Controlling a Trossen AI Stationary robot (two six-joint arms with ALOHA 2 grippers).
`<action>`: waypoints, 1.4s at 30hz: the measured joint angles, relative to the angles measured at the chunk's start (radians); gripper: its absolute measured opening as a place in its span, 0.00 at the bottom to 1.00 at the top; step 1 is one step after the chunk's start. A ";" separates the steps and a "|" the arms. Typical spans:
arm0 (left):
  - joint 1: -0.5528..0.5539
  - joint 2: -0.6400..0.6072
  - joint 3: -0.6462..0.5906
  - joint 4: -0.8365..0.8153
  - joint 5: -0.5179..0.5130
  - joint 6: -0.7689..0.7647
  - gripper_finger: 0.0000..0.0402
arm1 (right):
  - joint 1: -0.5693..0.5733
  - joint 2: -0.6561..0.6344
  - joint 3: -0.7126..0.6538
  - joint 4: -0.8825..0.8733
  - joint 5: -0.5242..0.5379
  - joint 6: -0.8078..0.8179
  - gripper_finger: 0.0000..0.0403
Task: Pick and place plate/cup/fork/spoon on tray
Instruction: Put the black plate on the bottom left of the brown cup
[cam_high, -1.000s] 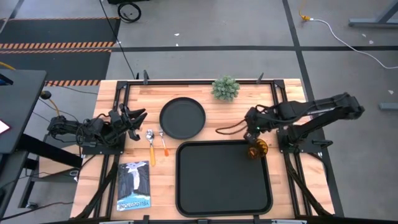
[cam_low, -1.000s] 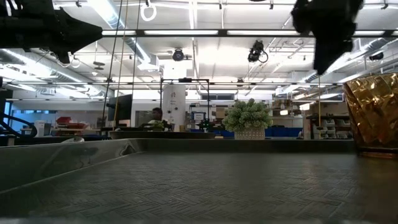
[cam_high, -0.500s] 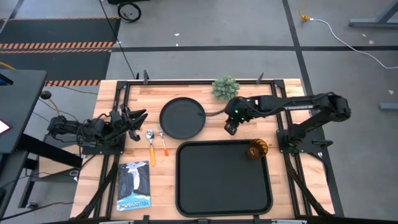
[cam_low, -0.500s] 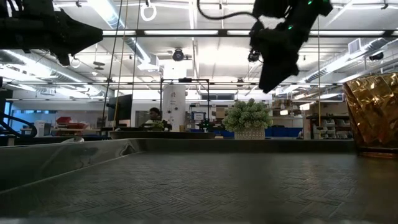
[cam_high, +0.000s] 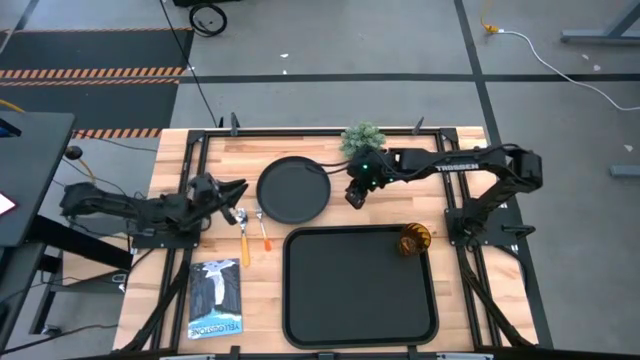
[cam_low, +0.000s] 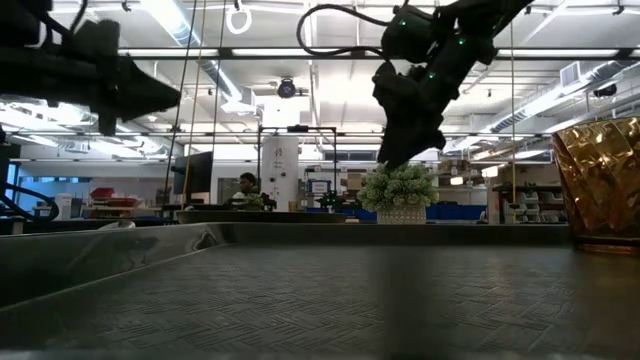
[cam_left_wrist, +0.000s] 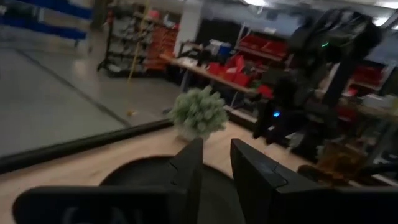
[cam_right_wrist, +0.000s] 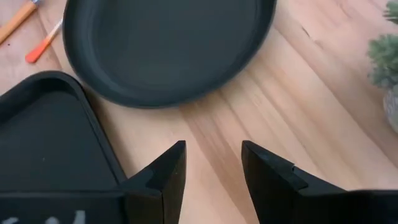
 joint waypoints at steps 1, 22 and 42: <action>0.014 0.017 0.000 0.000 0.010 -0.020 0.21 | -0.001 0.005 0.000 0.013 -0.001 -0.004 0.40; 0.329 0.345 0.070 0.009 0.371 -0.231 0.22 | -0.018 0.210 0.157 0.111 -0.011 -0.009 0.40; 0.455 0.519 0.258 -0.282 0.491 -0.153 0.39 | 0.022 0.426 0.298 -0.029 0.247 0.194 0.38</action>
